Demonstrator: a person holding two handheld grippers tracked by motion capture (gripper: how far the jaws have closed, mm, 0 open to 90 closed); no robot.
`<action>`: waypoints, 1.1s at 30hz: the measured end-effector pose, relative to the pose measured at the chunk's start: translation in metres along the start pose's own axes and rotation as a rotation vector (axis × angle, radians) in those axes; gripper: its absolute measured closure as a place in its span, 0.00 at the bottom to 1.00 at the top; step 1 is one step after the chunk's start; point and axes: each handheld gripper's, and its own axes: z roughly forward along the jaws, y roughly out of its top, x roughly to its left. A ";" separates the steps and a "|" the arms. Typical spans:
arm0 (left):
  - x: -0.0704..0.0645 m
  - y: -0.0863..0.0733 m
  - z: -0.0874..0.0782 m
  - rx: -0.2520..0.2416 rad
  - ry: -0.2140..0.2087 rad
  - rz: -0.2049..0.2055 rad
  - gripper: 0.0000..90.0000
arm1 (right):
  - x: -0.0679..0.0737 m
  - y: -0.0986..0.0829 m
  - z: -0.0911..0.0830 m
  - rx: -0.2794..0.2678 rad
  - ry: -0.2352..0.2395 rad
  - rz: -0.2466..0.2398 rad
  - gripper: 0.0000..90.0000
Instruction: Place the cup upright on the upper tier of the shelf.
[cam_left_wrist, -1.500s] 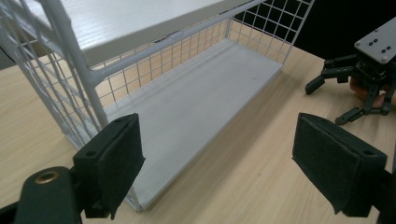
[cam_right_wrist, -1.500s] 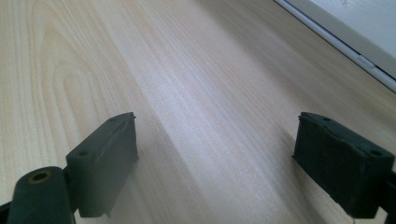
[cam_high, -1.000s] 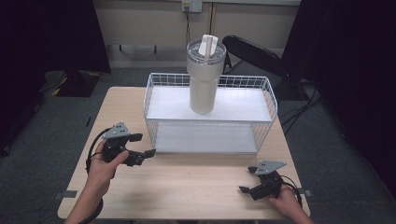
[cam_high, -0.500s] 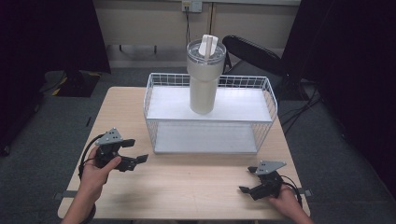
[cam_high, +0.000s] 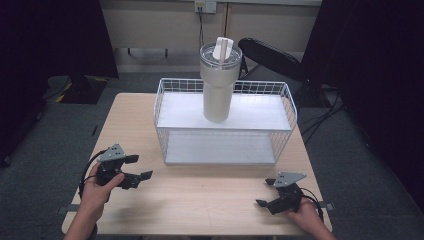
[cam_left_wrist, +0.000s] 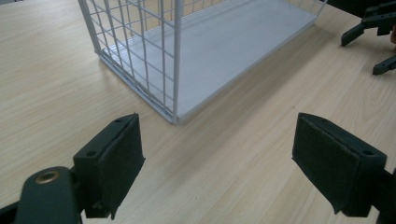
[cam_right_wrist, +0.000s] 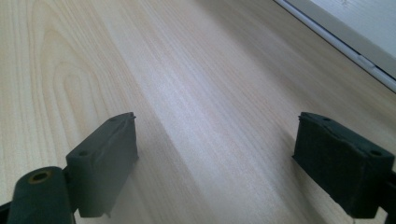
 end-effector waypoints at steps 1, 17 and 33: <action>0.001 -0.001 -0.001 -0.003 -0.001 -0.001 0.18 | 0.000 0.000 0.000 0.000 0.000 0.000 0.14; 0.009 -0.025 -0.006 0.010 0.021 -0.033 0.18 | 0.000 0.000 0.000 0.000 0.000 0.000 0.14; 0.014 -0.044 -0.005 0.031 0.035 -0.059 0.18 | 0.000 0.000 0.000 0.000 0.000 0.000 0.14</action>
